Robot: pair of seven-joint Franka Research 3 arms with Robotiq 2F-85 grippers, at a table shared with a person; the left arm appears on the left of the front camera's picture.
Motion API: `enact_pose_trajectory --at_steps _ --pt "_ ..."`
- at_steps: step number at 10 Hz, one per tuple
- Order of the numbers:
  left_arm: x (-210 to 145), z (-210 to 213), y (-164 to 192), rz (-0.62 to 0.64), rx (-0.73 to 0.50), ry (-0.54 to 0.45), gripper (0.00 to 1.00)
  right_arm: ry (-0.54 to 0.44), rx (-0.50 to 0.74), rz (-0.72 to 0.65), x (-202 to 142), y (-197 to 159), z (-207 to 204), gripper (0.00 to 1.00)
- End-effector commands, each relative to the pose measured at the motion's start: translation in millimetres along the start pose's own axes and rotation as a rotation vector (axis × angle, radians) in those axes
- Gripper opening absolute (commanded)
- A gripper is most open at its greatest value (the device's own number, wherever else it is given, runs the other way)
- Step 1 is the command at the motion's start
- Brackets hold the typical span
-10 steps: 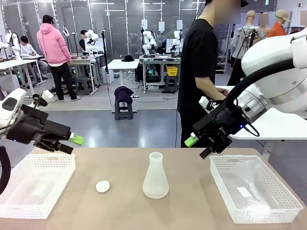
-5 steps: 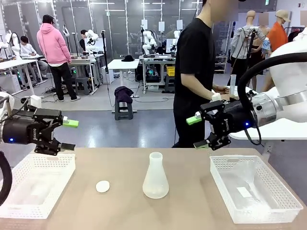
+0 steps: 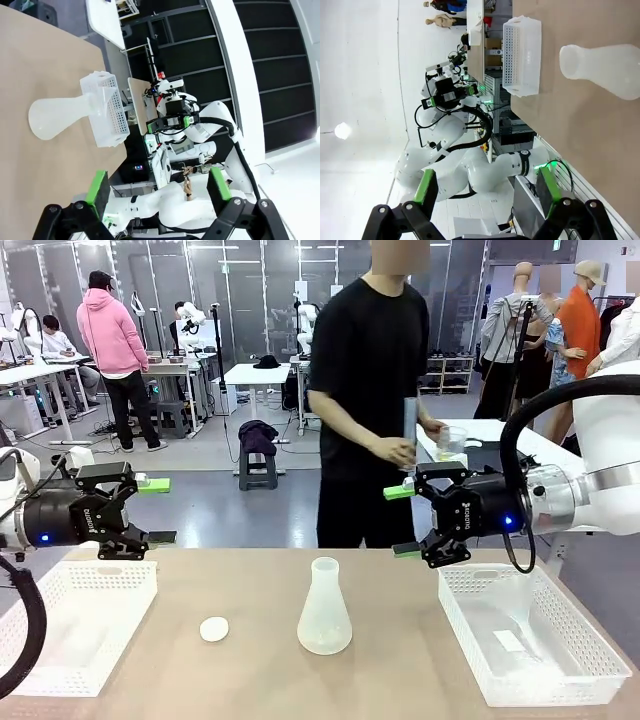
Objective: Prepare the solutions needed for the experiment.
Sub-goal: Pick up the Plastic Funnel and insert it into the Big flask.
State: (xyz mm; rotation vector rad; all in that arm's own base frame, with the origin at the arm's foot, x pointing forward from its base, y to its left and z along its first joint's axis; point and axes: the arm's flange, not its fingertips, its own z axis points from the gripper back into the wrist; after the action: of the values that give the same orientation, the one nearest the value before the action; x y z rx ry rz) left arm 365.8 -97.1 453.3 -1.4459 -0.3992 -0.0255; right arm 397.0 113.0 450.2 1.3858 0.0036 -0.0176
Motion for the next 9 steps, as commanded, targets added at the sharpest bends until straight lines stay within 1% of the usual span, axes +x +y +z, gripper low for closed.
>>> enact_pose_trajectory --at_steps 1,2,8,9 --pt "-12 -1 7 -0.032 -0.02 0.002 1.0 -0.019 -0.021 0.058 -3 2 -3 1.0" --pt "0 0 0 0.0 0.0 0.0 1.0 0.0 0.0 0.0 0 0 0 1.0" --pt "0 0 0 0.0 0.0 0.0 1.0 -0.004 -0.004 0.006 0 0 2 1.0" --pt "0 0 0 0.0 0.0 0.0 1.0 -0.042 -0.002 0.157 17 -1 10 1.0"
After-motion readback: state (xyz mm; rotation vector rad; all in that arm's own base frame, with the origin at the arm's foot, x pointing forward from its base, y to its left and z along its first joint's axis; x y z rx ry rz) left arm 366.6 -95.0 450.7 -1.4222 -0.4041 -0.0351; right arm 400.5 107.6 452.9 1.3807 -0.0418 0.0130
